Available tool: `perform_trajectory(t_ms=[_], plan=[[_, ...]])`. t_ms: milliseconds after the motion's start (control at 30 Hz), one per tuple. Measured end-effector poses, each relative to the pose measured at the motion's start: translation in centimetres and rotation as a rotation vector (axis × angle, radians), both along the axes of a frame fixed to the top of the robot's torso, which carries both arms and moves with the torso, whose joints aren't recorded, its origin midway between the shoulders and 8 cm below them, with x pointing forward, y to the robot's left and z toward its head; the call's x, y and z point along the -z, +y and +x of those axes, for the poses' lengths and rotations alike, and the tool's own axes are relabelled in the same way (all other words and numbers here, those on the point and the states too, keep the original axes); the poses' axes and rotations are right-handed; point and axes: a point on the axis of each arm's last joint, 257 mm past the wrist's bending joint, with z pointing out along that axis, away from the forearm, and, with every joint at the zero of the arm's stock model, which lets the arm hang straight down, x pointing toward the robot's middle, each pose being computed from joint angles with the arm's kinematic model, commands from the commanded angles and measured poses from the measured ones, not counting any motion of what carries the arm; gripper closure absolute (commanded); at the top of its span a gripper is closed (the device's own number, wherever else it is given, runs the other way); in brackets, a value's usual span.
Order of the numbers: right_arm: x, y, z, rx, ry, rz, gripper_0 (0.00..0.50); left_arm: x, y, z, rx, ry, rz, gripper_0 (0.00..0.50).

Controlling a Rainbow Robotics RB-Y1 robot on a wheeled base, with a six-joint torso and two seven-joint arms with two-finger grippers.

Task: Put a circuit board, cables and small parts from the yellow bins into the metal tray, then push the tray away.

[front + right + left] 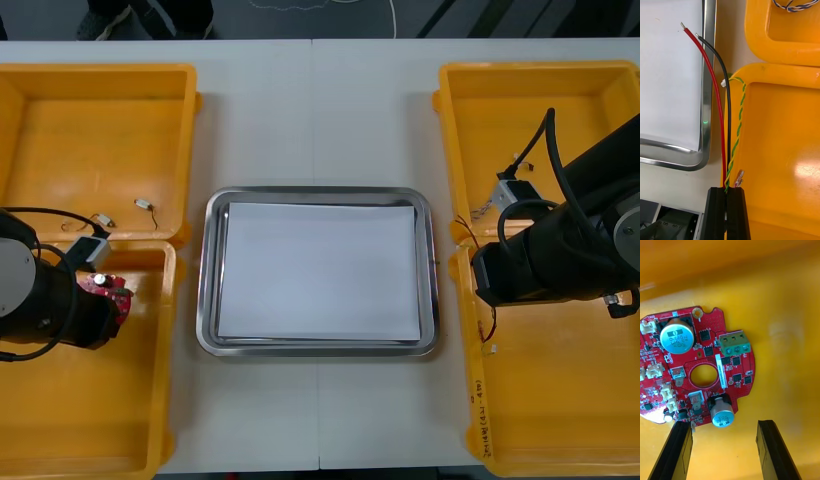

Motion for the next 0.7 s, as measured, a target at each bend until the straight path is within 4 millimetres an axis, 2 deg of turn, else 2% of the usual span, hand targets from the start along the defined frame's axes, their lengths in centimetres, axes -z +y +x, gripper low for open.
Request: perform_trajectory(t_ms=[700], plan=[[0.01, 0.12, -0.09, -0.003, 0.003, 0.003, 0.500, 0.43, -0.06, 0.64, -0.020, -0.020, 0.005, 0.000]])
